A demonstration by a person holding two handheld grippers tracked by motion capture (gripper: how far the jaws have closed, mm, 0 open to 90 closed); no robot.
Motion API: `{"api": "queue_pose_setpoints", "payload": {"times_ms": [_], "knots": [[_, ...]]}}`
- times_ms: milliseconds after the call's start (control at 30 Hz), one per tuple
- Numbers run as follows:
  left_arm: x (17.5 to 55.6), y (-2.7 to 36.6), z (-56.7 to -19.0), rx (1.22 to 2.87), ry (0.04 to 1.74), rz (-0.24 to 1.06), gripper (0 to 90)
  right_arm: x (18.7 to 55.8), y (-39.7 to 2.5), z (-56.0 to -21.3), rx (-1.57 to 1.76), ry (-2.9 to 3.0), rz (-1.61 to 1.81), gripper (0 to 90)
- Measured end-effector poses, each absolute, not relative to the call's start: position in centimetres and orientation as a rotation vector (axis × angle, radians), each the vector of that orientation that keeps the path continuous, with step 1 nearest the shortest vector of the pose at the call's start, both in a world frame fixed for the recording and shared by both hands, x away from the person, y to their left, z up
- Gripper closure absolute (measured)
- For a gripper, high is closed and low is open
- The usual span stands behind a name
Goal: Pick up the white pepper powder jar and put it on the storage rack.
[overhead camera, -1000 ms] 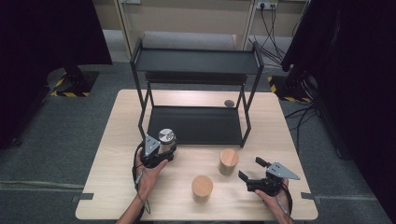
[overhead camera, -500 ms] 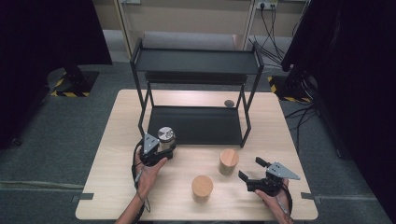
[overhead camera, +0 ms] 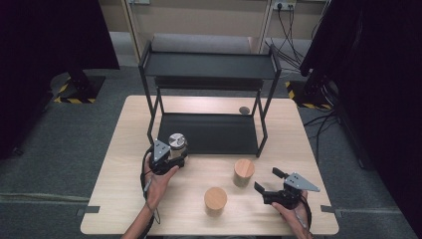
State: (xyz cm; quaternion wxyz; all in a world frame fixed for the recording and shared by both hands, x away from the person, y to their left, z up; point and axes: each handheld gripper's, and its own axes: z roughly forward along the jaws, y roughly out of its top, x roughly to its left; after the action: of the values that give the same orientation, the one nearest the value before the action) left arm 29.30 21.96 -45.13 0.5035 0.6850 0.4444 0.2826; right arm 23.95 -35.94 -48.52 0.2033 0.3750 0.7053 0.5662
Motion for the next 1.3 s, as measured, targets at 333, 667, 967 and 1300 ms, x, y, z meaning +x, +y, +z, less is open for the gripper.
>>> {"api": "queue_pose_setpoints", "payload": {"times_ms": [333,667,967,1300], "knots": [[29.8,22.0,-44.5,1.638,1.074,0.681,30.9,23.9,-35.9,-48.5,1.046,1.967,1.582,1.0],[30.3,21.9,-44.1,1.635,1.087,0.683,31.0,23.9,-36.0,-48.6,1.046,1.965,1.583,1.0],[30.9,21.7,-43.8,1.641,1.098,0.694,31.0,23.9,-36.0,-48.6,1.046,1.964,1.585,1.0],[31.9,21.1,-43.3,1.634,1.101,0.702,31.0,23.9,-36.0,-48.6,1.047,1.963,1.585,1.0]]}}
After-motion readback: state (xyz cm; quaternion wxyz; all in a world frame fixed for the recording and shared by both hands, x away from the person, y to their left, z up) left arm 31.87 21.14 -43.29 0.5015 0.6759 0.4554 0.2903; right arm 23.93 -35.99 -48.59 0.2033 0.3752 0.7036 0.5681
